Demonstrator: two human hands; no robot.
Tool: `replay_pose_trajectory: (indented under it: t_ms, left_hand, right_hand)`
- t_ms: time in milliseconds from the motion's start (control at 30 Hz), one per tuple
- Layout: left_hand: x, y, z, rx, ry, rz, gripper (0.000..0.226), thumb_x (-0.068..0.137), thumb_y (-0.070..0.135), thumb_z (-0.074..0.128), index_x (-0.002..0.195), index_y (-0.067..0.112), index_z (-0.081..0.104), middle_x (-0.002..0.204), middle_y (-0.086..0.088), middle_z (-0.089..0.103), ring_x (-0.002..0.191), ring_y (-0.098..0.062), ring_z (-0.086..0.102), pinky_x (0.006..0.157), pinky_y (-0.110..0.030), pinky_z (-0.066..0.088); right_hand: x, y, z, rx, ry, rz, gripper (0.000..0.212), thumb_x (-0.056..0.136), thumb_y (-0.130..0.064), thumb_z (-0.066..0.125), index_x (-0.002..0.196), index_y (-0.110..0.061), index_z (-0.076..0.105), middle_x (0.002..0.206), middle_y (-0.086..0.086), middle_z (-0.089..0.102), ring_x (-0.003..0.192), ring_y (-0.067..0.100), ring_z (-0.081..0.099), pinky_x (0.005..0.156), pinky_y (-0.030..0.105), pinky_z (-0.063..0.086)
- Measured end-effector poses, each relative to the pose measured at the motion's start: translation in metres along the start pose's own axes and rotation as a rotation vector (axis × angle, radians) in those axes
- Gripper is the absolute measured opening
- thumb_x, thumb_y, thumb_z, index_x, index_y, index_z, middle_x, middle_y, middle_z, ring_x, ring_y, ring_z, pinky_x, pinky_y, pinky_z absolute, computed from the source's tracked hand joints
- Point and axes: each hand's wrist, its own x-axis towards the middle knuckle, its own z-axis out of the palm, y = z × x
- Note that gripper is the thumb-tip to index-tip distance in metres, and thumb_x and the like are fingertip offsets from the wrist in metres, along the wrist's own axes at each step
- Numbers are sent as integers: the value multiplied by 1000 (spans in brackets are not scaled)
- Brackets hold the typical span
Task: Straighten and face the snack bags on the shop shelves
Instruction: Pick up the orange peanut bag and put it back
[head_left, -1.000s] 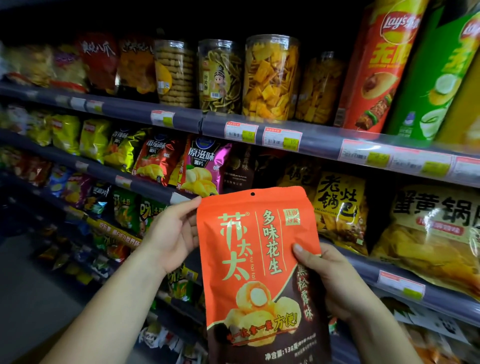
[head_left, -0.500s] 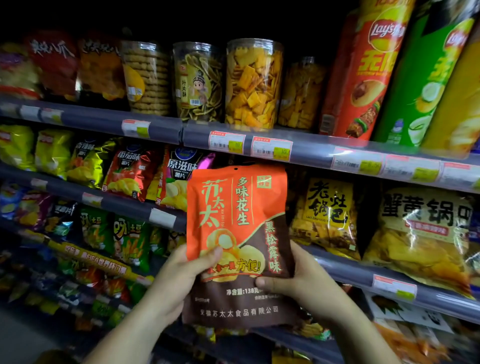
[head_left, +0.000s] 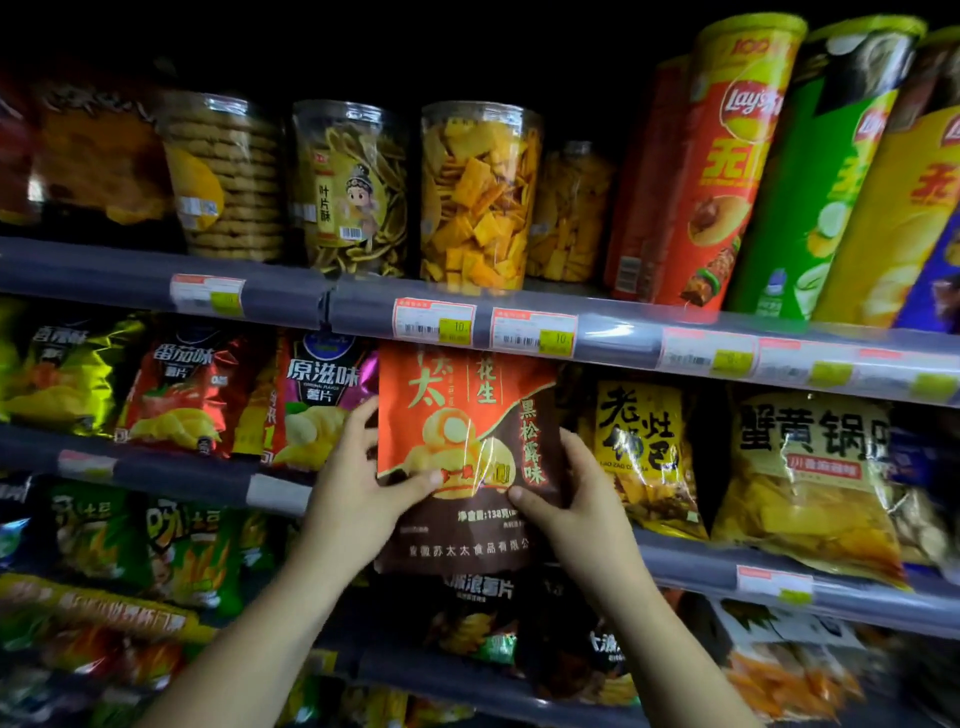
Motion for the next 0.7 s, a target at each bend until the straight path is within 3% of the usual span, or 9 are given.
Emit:
replay_pose_trajectory:
  t_ms: [100, 233, 400, 500, 600, 700]
  left_hand:
    - [34, -5, 12, 42, 27, 139, 91, 70, 21, 88, 140, 43, 35, 130, 3, 62, 115, -20, 66, 99, -52, 53]
    - [61, -19, 30, 100, 44, 262, 79, 74, 15, 85, 139, 30, 43, 136, 0, 61, 125, -22, 59, 106, -49, 48]
    - [78, -30, 40, 100, 0, 332, 62, 76, 8, 81, 131, 23, 56, 125, -1, 68, 114, -20, 64, 101, -43, 50]
    - [87, -26, 42, 89, -5, 330, 58, 76, 8, 81, 129, 19, 58, 124, -1, 69, 113, -19, 63, 100, -37, 49]
    - [93, -25, 46, 87, -15, 333, 59, 78, 9, 80, 131, 20, 56, 129, -2, 66, 118, -18, 61, 103, -35, 46]
    - [86, -33, 49, 164, -28, 332, 55, 81, 10, 78, 131, 20, 57, 133, -4, 61, 124, -22, 58, 105, -30, 42]
  right_hand:
    - [17, -5, 8, -209, 110, -40, 75, 82, -9, 81, 144, -29, 45, 121, -17, 65, 105, -4, 65, 91, 21, 53]
    - [30, -2, 19, -344, 153, -25, 95, 82, -4, 76, 160, -20, 22, 144, 2, 57, 132, 20, 54, 102, 24, 42]
    - [30, 5, 30, -400, 197, 37, 85, 91, 0, 65, 161, -10, 18, 154, 11, 43, 144, 20, 38, 97, -4, 17]
    - [31, 4, 30, -396, 224, 38, 85, 90, 4, 64, 160, -8, 18, 158, 10, 38, 143, 11, 34, 94, -14, 10]
    - [34, 4, 29, -390, 226, 27, 89, 89, 5, 63, 161, -8, 14, 162, 8, 33, 146, 9, 30, 109, -1, 13]
    - [31, 5, 29, -448, 142, 64, 87, 92, -1, 64, 161, -7, 12, 159, 10, 33, 150, 21, 29, 107, 7, 15]
